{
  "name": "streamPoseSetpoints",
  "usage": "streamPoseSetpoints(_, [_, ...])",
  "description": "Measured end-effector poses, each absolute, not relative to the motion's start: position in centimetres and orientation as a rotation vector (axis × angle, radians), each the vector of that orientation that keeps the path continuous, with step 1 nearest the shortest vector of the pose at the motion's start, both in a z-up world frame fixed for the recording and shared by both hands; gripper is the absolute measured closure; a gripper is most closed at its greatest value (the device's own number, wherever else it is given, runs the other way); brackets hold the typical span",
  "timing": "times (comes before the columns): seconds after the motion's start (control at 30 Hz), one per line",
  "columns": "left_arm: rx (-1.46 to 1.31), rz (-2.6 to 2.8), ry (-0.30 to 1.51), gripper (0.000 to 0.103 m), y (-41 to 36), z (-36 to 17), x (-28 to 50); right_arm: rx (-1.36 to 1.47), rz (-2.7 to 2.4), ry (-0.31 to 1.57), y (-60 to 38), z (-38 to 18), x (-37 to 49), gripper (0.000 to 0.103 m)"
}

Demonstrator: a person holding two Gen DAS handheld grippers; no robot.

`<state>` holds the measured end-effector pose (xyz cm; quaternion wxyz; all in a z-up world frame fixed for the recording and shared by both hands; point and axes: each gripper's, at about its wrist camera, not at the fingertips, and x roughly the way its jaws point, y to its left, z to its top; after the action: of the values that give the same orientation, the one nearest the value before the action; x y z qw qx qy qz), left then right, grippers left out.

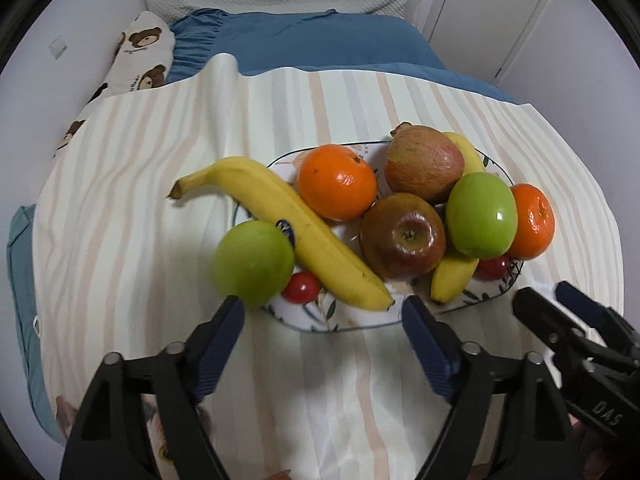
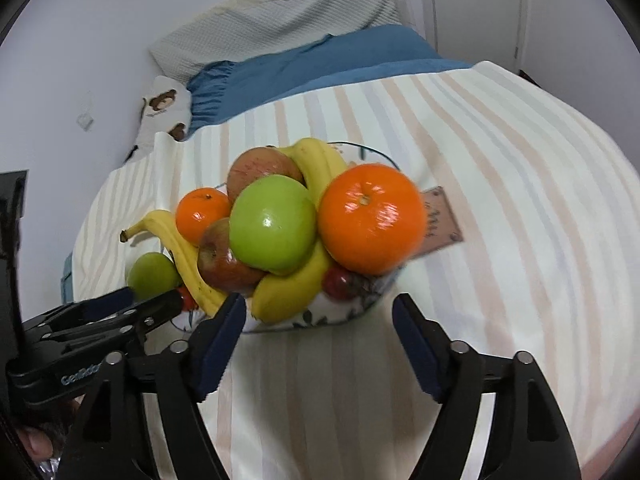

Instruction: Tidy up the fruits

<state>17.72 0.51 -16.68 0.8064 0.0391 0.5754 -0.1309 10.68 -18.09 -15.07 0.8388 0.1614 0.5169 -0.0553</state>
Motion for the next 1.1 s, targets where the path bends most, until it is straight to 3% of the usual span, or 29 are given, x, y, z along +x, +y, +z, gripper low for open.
streamPoseSetpoints(0.07, [0.074,-0.274,1.236,0.013,0.8,-16.3,17.3,0.32,-0.142,1.104,-18.2,-14.2,10.2,0.009])
streamPoseSetpoints(0.27, [0.095,-0.244,1.219,0.004,1.0,-14.9,16.1,0.223,-0.198,1.115,-18.3,-11.8,9.2,0.004])
streamPoseSetpoints(0.77, [0.109,-0.215,1.127,0.003,1.9,-9.0,12.5,0.167,-0.233,1.05,-18.2,-5.4,5.9,0.003])
streamPoseSetpoints(1.1, [0.086,-0.195,1.051,0.003,3.3,-0.8,4.9,0.148,-0.201,0.973,-16.9,2.2,-0.9,0.003])
